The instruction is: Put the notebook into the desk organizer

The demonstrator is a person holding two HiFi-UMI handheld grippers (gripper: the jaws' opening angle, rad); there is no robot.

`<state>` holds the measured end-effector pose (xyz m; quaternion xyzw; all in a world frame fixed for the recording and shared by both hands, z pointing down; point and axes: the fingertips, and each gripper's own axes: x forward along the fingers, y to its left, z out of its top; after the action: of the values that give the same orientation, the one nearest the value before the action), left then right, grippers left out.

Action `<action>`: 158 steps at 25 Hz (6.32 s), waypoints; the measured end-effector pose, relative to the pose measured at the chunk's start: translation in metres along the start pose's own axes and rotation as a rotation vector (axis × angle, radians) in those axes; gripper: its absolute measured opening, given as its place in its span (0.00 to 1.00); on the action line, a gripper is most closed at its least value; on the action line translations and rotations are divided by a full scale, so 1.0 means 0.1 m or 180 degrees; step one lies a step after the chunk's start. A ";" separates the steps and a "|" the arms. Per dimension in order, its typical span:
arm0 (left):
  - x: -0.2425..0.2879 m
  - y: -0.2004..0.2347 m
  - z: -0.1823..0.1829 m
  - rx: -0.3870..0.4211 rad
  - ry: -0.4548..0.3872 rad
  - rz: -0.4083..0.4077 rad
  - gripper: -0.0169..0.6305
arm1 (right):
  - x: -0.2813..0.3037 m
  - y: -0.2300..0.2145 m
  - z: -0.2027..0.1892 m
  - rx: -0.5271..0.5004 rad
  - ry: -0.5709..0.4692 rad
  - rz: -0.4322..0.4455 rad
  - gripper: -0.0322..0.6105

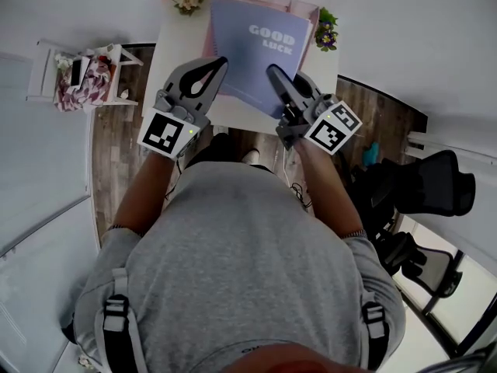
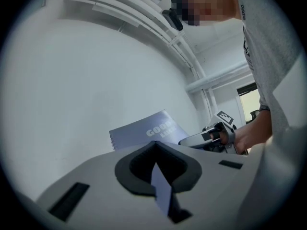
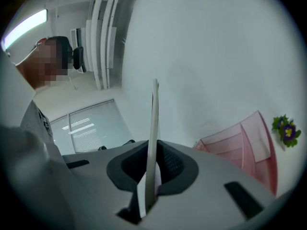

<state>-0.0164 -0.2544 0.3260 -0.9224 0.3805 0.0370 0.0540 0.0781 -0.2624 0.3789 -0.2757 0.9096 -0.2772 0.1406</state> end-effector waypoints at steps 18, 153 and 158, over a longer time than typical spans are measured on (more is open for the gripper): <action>0.50 0.64 -0.18 -0.0168 -0.0001 -0.0256 0.05 | 0.64 -0.84 0.10 0.1309 0.0218 -0.0301 0.11; -0.84 -0.74 0.15 -0.0075 -0.0030 -0.0229 0.05 | -0.62 1.17 -0.35 -0.2091 0.0097 -0.0581 0.06; -0.90 -0.76 0.21 -0.0065 -0.0047 -0.0249 0.05 | -0.65 1.27 -0.40 -0.2149 0.0124 -0.0588 0.06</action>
<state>-0.0272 -0.1355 0.3208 -0.9368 0.3433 0.0455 0.0488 0.0607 -0.1196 0.3439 -0.3825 0.9237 0.0225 -0.0016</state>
